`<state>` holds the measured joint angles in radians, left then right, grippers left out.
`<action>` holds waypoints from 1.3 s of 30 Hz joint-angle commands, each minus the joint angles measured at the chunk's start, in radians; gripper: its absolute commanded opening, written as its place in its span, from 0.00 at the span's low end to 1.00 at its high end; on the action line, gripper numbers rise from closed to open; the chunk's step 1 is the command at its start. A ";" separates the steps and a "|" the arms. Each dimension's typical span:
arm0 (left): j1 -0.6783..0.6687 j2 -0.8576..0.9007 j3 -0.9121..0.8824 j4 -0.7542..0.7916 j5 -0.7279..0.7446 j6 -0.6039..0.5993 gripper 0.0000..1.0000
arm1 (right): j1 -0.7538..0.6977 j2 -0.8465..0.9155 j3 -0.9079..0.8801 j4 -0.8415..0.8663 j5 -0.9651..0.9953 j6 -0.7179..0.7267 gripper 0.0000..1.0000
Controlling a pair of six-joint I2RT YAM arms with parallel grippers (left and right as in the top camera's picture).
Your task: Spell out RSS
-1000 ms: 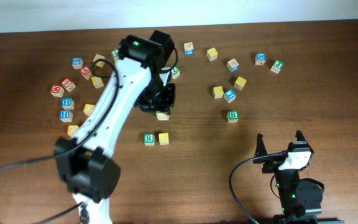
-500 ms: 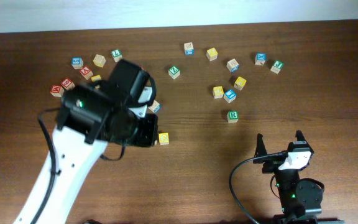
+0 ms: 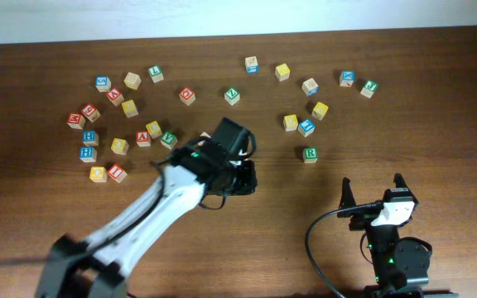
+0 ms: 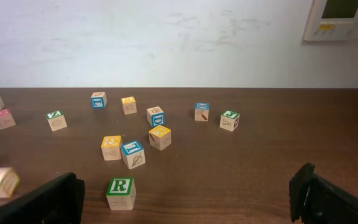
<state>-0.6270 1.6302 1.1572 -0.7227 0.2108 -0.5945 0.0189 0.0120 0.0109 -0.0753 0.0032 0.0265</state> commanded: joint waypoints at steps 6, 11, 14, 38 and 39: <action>-0.019 0.135 0.010 0.031 -0.108 -0.006 0.28 | -0.007 -0.006 -0.005 -0.007 0.009 0.005 0.98; 0.006 0.123 0.155 -0.095 -0.271 -0.003 0.32 | -0.007 -0.006 -0.005 -0.007 0.009 0.005 0.99; 0.081 0.116 0.282 -0.254 -0.371 -0.004 0.38 | -0.007 -0.006 -0.005 -0.007 0.009 0.005 0.98; 0.755 0.115 0.349 -0.532 -0.305 -0.004 0.99 | -0.006 -0.006 -0.005 0.220 -0.639 0.596 0.98; 0.754 0.115 0.349 -0.532 -0.305 -0.004 0.99 | -0.006 -0.006 -0.005 0.298 -0.663 0.625 0.98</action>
<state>0.1257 1.7638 1.4979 -1.2556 -0.1051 -0.5957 0.0181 0.0120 0.0109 0.1066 -0.4583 0.4320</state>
